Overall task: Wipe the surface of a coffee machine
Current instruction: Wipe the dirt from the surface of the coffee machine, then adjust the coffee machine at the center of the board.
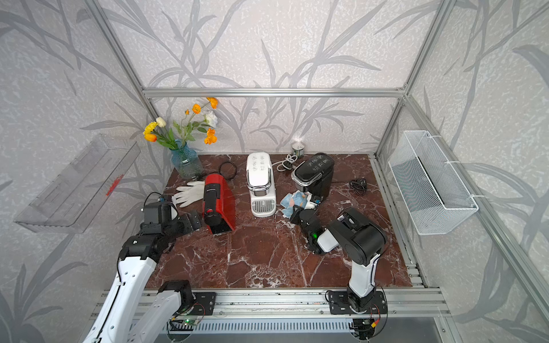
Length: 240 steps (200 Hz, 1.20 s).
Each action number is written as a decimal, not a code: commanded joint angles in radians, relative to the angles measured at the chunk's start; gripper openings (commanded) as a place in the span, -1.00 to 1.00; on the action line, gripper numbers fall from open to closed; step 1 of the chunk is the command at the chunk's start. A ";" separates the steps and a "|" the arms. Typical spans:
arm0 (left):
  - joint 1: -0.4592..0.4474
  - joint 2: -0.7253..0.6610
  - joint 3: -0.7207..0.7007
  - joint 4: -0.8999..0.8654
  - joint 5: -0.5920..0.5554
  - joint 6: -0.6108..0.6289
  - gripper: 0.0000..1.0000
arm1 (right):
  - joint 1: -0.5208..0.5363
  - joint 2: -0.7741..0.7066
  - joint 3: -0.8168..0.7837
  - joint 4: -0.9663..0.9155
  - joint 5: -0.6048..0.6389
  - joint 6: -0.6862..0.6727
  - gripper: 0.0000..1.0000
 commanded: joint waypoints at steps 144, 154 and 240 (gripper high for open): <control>-0.176 -0.068 0.078 -0.030 0.235 -0.012 0.99 | -0.401 -0.570 -0.112 -0.562 -0.166 -0.111 -0.94; -0.228 -0.088 0.083 -0.033 0.207 -0.036 0.99 | -0.428 -0.598 -0.099 -0.609 -0.214 -0.134 -0.94; -0.333 -0.066 0.255 -0.157 0.093 -0.104 0.79 | -0.472 -0.636 -0.039 -0.714 -0.391 -0.275 -0.93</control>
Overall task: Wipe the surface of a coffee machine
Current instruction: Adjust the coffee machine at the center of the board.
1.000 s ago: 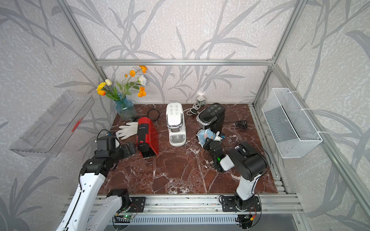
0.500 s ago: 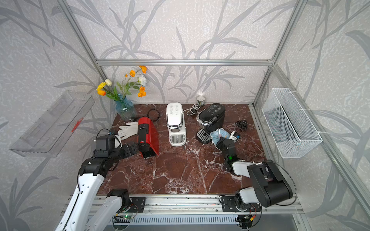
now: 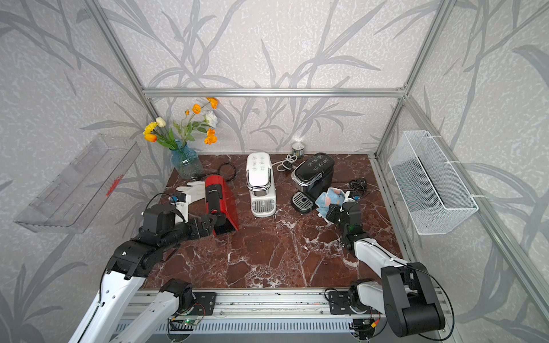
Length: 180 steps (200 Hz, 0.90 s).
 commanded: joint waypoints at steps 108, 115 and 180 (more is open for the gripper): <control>-0.740 0.588 0.316 0.246 -0.341 -0.096 0.65 | -0.066 -0.019 0.024 -0.059 -0.169 -0.094 -0.93; -0.744 0.645 0.332 0.274 -0.344 -0.091 0.66 | -0.068 -0.020 0.026 -0.060 -0.183 -0.096 -0.93; -0.722 1.144 0.589 0.414 -0.339 0.001 0.74 | -0.086 -0.019 0.034 -0.075 -0.249 -0.096 -0.93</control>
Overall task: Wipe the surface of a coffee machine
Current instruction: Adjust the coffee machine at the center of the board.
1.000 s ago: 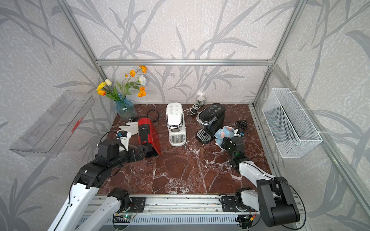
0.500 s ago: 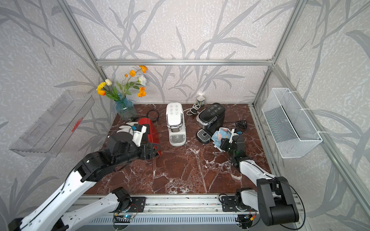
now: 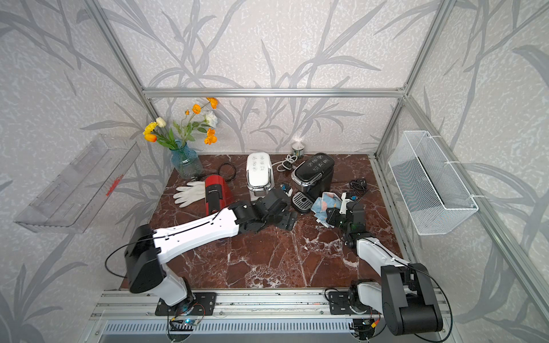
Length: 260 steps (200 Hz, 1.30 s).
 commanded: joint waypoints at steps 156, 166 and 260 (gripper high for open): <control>0.155 0.366 0.045 0.394 0.236 0.193 0.80 | -0.078 -0.029 -0.020 0.070 -0.103 0.045 -0.93; 0.154 0.345 0.006 0.422 0.234 0.190 0.80 | -0.078 -0.034 -0.020 0.066 -0.100 0.043 -0.93; 0.135 0.083 -0.042 0.289 0.174 0.251 0.72 | -0.081 -0.083 -0.014 0.025 -0.073 0.028 -0.93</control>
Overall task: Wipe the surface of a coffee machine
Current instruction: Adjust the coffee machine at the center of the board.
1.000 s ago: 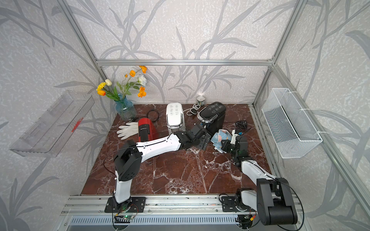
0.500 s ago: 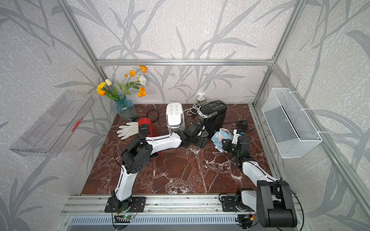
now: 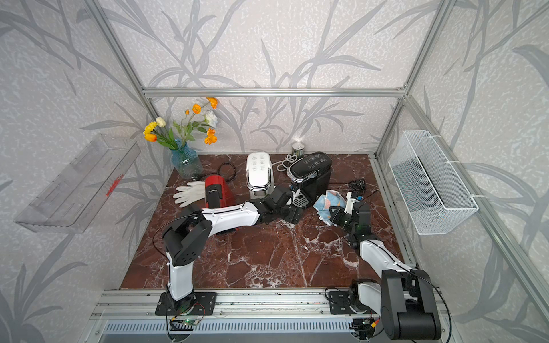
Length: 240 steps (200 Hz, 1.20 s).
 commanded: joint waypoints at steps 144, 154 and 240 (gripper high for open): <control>0.190 0.127 0.904 -0.664 0.374 -0.155 0.88 | -0.009 -0.053 -0.010 0.004 0.007 -0.013 -0.93; 0.191 0.164 0.961 -0.707 0.367 -0.174 0.88 | -0.010 -0.059 -0.009 -0.001 0.009 -0.016 -0.92; 0.214 0.244 0.950 -0.676 0.391 -0.236 0.92 | -0.012 -0.077 -0.007 0.000 0.004 -0.011 -0.92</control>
